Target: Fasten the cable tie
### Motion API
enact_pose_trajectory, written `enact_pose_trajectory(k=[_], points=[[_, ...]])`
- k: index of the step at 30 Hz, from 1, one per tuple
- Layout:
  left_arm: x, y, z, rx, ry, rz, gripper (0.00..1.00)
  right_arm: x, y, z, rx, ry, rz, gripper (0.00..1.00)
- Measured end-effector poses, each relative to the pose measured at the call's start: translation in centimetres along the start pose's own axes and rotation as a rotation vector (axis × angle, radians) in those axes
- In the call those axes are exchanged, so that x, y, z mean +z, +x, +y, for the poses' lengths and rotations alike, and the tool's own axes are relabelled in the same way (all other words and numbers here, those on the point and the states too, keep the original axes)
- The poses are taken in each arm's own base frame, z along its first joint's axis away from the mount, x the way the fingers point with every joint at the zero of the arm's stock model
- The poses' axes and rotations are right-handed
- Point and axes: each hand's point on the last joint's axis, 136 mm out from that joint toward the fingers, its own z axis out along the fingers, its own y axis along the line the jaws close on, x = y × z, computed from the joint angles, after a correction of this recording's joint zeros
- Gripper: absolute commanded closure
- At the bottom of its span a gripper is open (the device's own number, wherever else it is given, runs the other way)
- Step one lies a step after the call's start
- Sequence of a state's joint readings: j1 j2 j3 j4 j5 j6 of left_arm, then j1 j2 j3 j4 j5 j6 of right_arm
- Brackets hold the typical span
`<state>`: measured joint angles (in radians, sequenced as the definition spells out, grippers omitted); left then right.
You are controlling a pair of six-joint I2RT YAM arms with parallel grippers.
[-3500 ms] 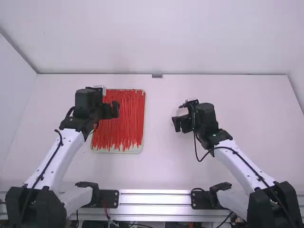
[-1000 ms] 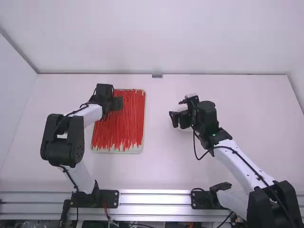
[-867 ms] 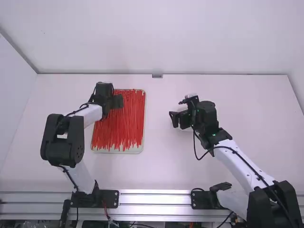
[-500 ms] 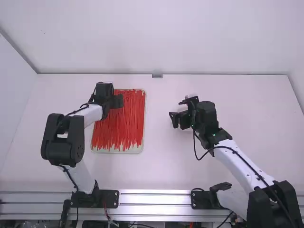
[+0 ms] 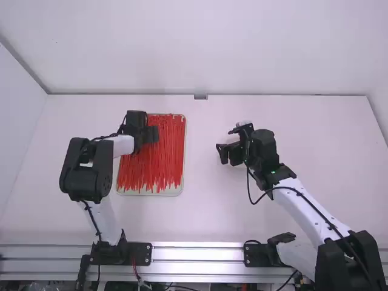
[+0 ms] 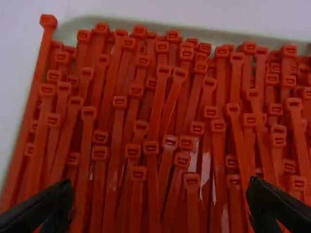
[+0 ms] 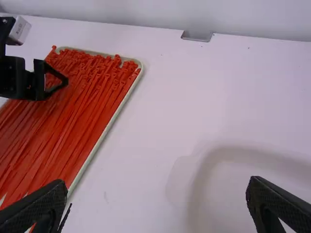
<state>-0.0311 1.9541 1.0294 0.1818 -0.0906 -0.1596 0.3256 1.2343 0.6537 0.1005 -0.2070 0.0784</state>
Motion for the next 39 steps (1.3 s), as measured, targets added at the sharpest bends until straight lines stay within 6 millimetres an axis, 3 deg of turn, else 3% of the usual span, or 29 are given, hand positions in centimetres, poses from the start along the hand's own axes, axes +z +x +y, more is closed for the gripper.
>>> enact_pose_trajectory(k=[3,12,27,39], points=[[0.0,-0.1,0.0,-0.001,0.001,-0.003,0.42,0.0,0.0,-0.2,0.002,0.005,-0.001,0.02],[0.0,-0.5,-0.1,-0.003,0.002,-0.019,0.56,0.0,-0.1,-0.2,0.002,0.004,-0.002,0.02],[0.1,-1.2,1.4,-0.026,-0.027,-0.042,0.55,0.0,0.0,-0.2,0.003,0.004,-0.002,0.02],[0.1,-1.0,1.8,-0.044,0.007,-0.029,0.64,0.0,-0.4,0.2,-0.007,-0.005,-0.015,0.02]])
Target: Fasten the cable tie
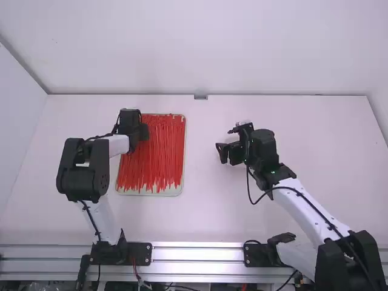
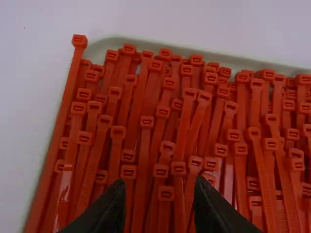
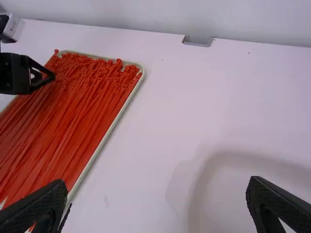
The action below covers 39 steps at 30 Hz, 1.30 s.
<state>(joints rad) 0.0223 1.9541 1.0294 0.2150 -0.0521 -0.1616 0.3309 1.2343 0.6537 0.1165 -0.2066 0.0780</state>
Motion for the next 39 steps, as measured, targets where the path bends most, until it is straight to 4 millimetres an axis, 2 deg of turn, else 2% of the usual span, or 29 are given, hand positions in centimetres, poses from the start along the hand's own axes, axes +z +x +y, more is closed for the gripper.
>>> enact_pose_trajectory(k=[4,6,12,15,23,39], points=[[-0.1,1.3,0.1,0.004,-0.004,0.067,0.69,0.0,0.0,0.0,0.0,-0.001,0.0,0.02],[-0.2,1.3,0.1,0.008,-0.004,0.088,0.7,0.0,0.0,0.0,0.0,-0.001,0.0,0.02],[-0.4,-0.9,-0.6,0.006,0.017,0.057,0.67,0.0,0.0,0.1,-0.002,-0.003,0.001,0.02],[-0.3,-1.3,-0.6,0.006,0.017,0.055,0.68,0.0,0.0,0.1,-0.002,-0.004,0.001,0.02],[1.4,0.7,-0.4,0.008,0.009,0.109,0.71,0.0,0.0,0.2,-0.003,-0.006,0.001,0.02],[1.5,0.6,-0.4,0.007,0.009,0.101,0.81,0.0,0.1,0.3,-0.003,-0.006,0.002,0.02]])
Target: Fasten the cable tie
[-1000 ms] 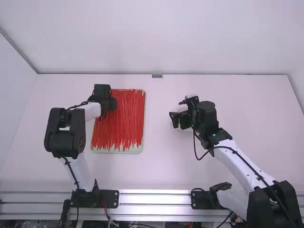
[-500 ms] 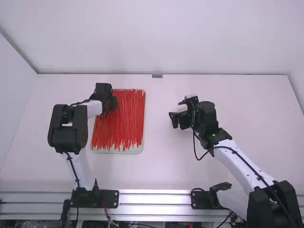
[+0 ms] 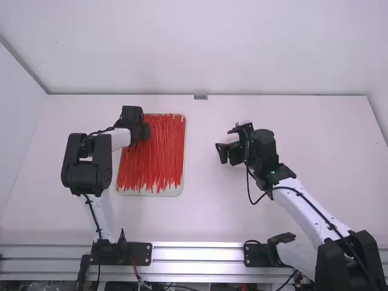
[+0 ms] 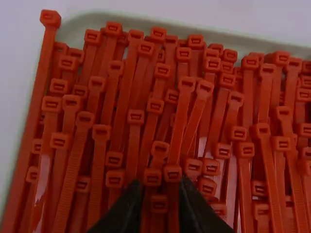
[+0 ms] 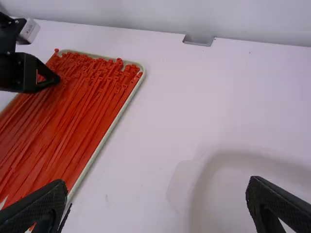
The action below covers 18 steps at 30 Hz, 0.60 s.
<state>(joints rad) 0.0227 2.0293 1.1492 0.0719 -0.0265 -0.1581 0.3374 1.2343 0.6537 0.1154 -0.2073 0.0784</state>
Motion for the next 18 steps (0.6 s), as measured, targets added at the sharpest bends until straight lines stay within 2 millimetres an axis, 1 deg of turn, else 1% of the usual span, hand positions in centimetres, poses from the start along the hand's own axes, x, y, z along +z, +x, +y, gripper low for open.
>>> enact_pose_trajectory(k=[3,11,18], points=[[0.25,0.32,0.04,0.0,-0.001,0.009,0.82,0.0,0.01,-0.01,0.0,0.001,0.0,0.02],[0.34,0.32,0.04,0.0,-0.001,0.007,0.88,0.0,0.01,-0.01,0.0,0.0,0.0,0.02],[0.34,0.33,0.04,0.0,-0.001,0.008,0.89,0.0,0.0,-0.01,0.0,0.0,0.0,0.02]])
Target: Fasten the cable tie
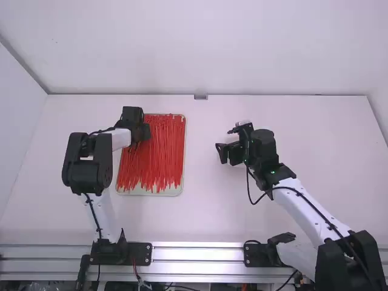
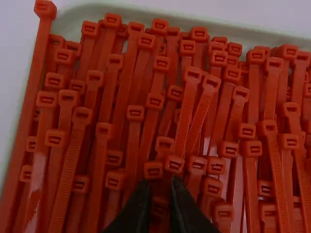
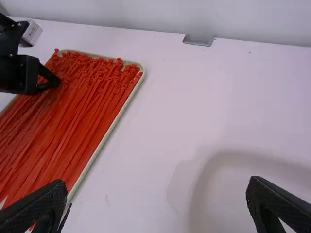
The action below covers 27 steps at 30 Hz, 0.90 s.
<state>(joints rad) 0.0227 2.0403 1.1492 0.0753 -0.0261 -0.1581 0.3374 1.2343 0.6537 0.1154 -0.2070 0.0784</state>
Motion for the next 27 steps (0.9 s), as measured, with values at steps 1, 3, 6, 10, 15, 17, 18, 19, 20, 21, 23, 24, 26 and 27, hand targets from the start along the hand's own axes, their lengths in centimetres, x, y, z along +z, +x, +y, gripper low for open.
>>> enact_pose_trajectory(k=[1,3,6,10,15,17,18,19,20,21,23,24,26,27], points=[[0.0,0.0,0.0,0.0,0.0,0.0,0.89,0.0,0.0,0.0,0.0,0.0,0.0,0.02],[0.0,0.0,0.0,-0.004,0.0,-0.001,0.9,0.0,0.0,0.0,0.0,0.0,0.0,0.02],[0.0,-0.2,0.0,-0.004,0.002,-0.01,0.91,0.0,0.0,0.0,-0.001,0.0,-0.001,0.02],[0.0,-0.3,-0.1,-0.004,0.002,-0.012,0.91,0.0,0.0,0.0,-0.001,0.0,-0.001,0.02],[0.0,-0.1,0.0,-0.004,0.001,-0.004,0.92,0.0,0.0,0.0,0.0,0.0,-0.001,0.02],[-0.1,0.1,0.0,-0.004,-0.002,0.011,0.93,0.0,0.0,0.0,0.0,0.0,-0.001,0.02],[-0.1,0.0,0.0,-0.003,-0.003,0.017,0.94,0.0,0.0,0.0,0.0,0.0,-0.001,0.02],[-0.2,-0.1,0.0,-0.003,-0.003,0.019,0.94,0.0,0.0,0.0,0.0,0.0,-0.001,0.02],[-0.3,-0.2,0.0,-0.003,-0.003,0.023,0.94,0.0,0.0,0.0,-0.001,0.0,-0.001,0.02],[-0.4,-0.4,0.0,-0.004,-0.004,0.023,0.95,0.0,0.0,0.0,-0.001,0.0,-0.001,0.02],[-0.8,-0.8,-0.1,-0.004,-0.003,0.019,0.97,0.0,0.0,0.0,-0.001,0.0,-0.001,0.02],[-1.3,-1.3,-0.2,-0.003,-0.001,0.009,0.97,0.0,0.0,0.0,0.0,0.0,-0.001,0.02],[-2.6,-2.3,-0.3,-0.004,0.002,-0.014,0.98,0.0,0.0,0.0,0.0,0.0,-0.001,0.02],[-2.8,-2.4,-0.3,-0.004,0.003,-0.017,0.98,0.0,0.0,0.0,0.0,0.0,-0.001,0.02]])
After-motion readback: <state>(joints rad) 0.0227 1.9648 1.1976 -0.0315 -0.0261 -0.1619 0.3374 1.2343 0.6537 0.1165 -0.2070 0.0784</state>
